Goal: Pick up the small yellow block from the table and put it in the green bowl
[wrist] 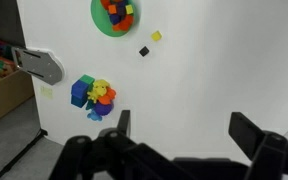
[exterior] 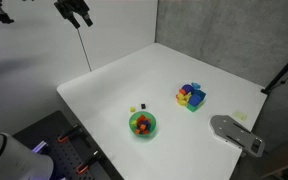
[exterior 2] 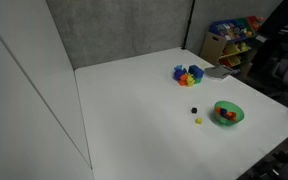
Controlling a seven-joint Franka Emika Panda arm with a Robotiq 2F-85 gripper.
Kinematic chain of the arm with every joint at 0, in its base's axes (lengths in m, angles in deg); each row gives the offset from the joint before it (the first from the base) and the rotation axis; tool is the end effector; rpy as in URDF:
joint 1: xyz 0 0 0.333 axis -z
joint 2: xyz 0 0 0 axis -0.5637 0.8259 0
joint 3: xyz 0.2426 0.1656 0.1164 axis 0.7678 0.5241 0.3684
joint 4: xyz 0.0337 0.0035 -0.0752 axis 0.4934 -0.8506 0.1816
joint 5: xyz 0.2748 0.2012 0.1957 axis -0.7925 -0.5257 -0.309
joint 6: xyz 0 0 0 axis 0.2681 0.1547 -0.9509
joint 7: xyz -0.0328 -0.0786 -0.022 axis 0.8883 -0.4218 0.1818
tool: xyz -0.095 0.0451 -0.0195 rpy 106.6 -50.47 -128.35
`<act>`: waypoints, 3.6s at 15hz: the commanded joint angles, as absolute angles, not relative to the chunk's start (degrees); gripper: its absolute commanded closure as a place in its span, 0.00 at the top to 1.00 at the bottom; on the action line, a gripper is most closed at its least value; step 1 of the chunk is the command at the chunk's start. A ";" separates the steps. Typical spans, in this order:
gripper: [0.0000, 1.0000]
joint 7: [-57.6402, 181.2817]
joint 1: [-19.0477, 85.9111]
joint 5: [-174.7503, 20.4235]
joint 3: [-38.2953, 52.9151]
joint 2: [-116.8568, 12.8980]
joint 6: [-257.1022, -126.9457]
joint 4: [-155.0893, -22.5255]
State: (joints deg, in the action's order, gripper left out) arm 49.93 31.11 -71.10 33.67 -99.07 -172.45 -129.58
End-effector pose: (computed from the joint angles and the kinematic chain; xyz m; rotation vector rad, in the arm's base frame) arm 0.3740 0.1915 0.5427 2.8383 0.2574 0.4075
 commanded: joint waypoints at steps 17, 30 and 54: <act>1.00 50.81 26.92 -74.74 26.61 -90.30 -182.51 -132.41; 1.00 52.58 27.64 -83.03 21.21 -80.29 -193.81 -141.80; 1.00 44.18 26.06 -79.13 12.07 -43.54 -213.00 -130.66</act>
